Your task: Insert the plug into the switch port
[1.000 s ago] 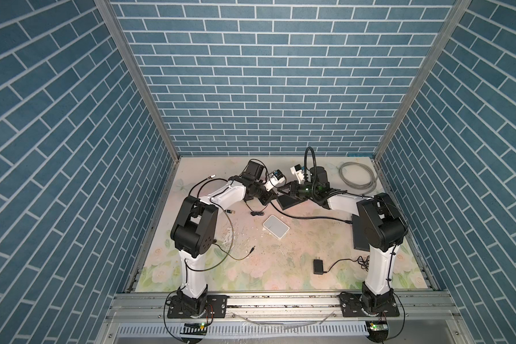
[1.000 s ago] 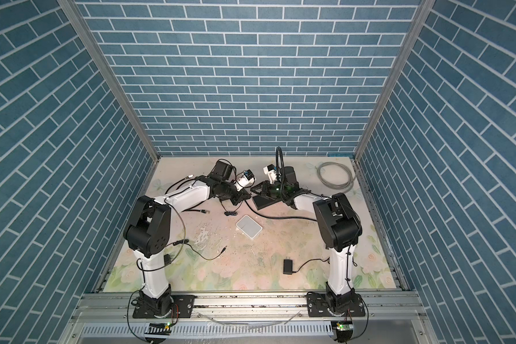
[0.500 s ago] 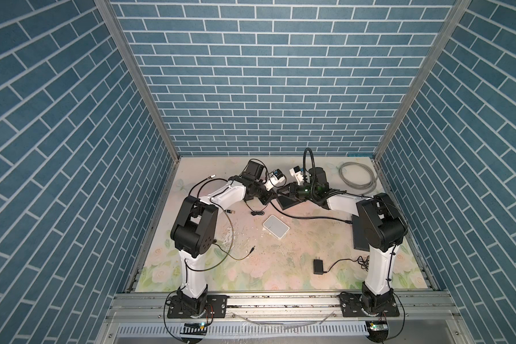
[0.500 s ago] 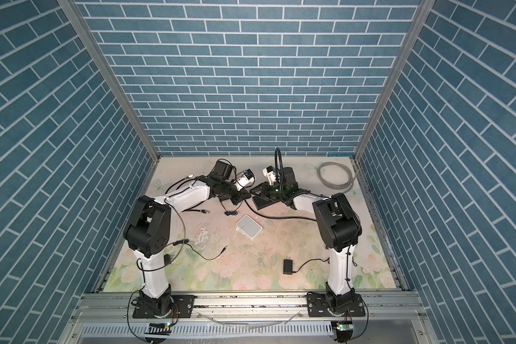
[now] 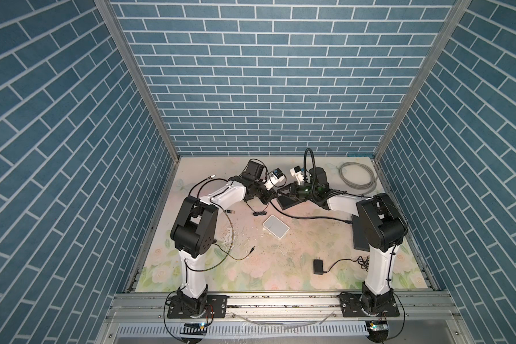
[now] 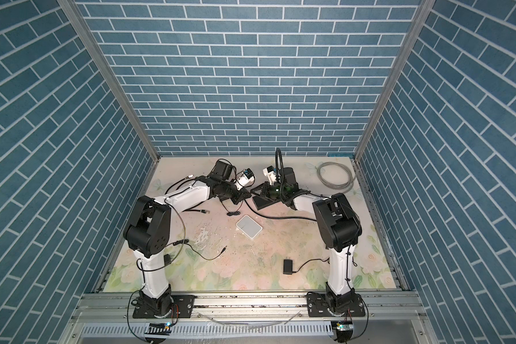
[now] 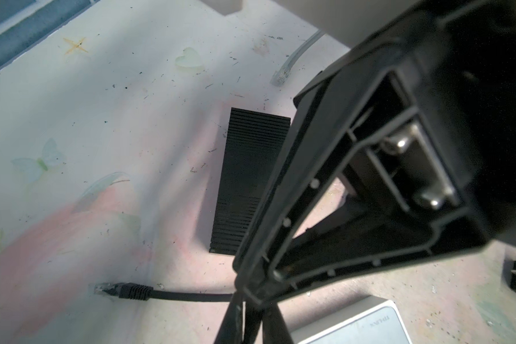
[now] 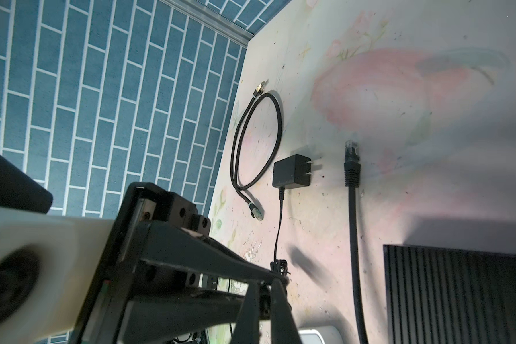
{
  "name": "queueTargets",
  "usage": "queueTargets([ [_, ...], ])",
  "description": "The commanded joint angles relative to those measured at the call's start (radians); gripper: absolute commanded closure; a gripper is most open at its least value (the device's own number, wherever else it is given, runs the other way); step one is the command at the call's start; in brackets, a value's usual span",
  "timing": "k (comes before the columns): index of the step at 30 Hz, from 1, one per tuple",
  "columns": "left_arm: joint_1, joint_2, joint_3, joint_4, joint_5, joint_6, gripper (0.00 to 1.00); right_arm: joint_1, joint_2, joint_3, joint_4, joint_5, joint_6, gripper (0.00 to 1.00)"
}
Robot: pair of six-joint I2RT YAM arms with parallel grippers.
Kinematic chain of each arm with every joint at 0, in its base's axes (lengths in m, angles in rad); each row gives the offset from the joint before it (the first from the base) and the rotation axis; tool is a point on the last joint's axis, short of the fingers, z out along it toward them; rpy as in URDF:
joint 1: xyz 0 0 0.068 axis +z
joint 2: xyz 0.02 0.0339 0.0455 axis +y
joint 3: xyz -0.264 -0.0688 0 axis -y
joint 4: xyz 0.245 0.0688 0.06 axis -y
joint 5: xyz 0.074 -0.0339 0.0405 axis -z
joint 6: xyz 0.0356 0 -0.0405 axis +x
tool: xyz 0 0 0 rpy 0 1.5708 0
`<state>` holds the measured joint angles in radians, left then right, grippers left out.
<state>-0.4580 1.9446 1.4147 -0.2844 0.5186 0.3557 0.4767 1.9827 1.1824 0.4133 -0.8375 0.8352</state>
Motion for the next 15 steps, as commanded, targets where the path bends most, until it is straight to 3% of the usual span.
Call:
queueTargets([
  [1, 0.005, -0.033, -0.067, 0.050, -0.042, -0.015, 0.78, 0.002, 0.005, -0.024, 0.063, -0.039, 0.051, 0.92],
  [6, 0.015, -0.074, -0.149, 0.177, -0.056, -0.048, 0.73, 0.002, 0.005, -0.017, 0.050, -0.041, 0.048, 0.92],
  [15, 0.024, -0.113, -0.174, 0.244, 0.005, -0.072, 0.71, 0.000, 0.015, -0.007, -0.003, -0.023, 0.014, 0.91],
])
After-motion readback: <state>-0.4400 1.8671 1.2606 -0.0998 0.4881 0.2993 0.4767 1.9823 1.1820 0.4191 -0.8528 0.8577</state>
